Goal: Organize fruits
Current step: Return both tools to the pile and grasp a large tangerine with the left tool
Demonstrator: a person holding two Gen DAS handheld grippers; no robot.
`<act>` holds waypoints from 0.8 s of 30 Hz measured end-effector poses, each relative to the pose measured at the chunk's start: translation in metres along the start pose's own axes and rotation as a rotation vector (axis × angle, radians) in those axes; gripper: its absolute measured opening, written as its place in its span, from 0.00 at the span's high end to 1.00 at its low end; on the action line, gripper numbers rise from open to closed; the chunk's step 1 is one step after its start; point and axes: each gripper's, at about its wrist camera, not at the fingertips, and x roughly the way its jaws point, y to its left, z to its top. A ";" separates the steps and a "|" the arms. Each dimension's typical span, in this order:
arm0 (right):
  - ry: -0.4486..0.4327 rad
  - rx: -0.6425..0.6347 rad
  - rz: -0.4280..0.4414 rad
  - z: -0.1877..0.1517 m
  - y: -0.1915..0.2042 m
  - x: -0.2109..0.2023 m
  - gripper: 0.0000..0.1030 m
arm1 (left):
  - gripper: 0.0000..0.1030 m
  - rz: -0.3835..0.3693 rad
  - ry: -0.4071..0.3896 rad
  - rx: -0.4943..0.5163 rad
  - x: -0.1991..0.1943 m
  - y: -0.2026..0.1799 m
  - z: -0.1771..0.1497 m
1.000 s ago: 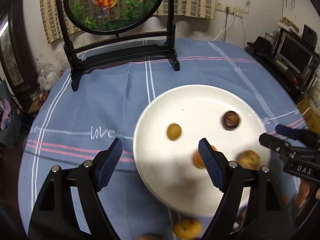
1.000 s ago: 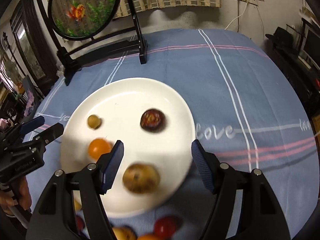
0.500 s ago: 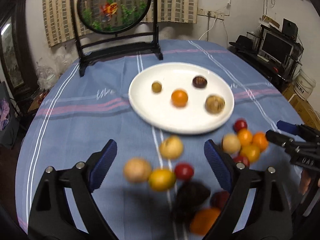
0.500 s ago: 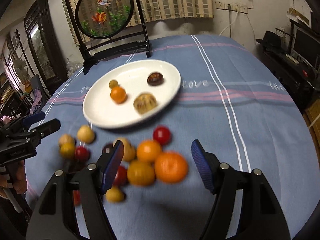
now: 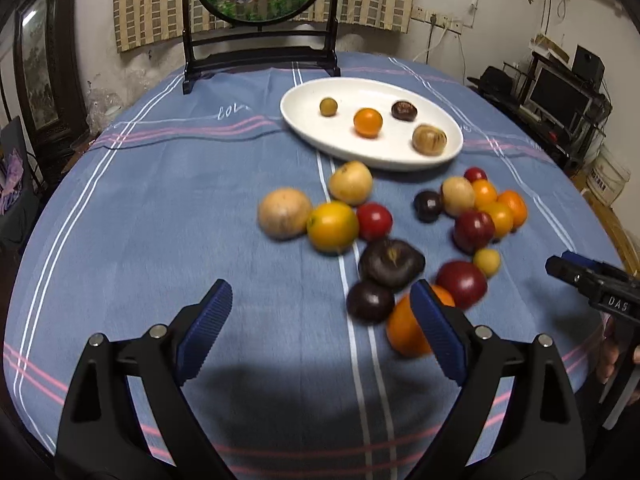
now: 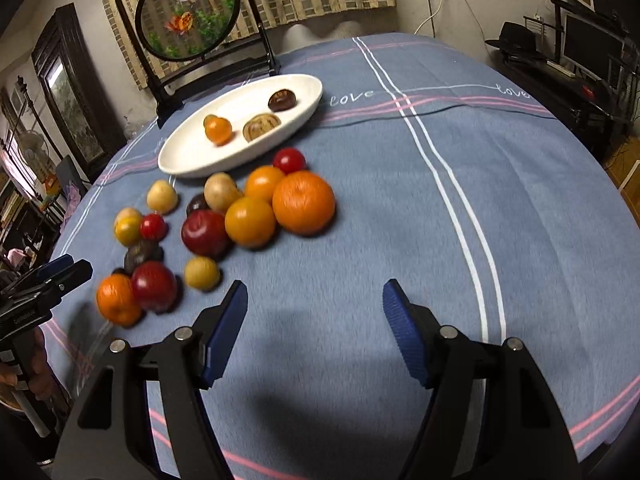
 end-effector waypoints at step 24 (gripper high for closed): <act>0.032 -0.058 0.060 -0.019 0.020 0.003 0.32 | 0.13 -0.060 -0.012 0.161 -0.007 -0.043 -0.028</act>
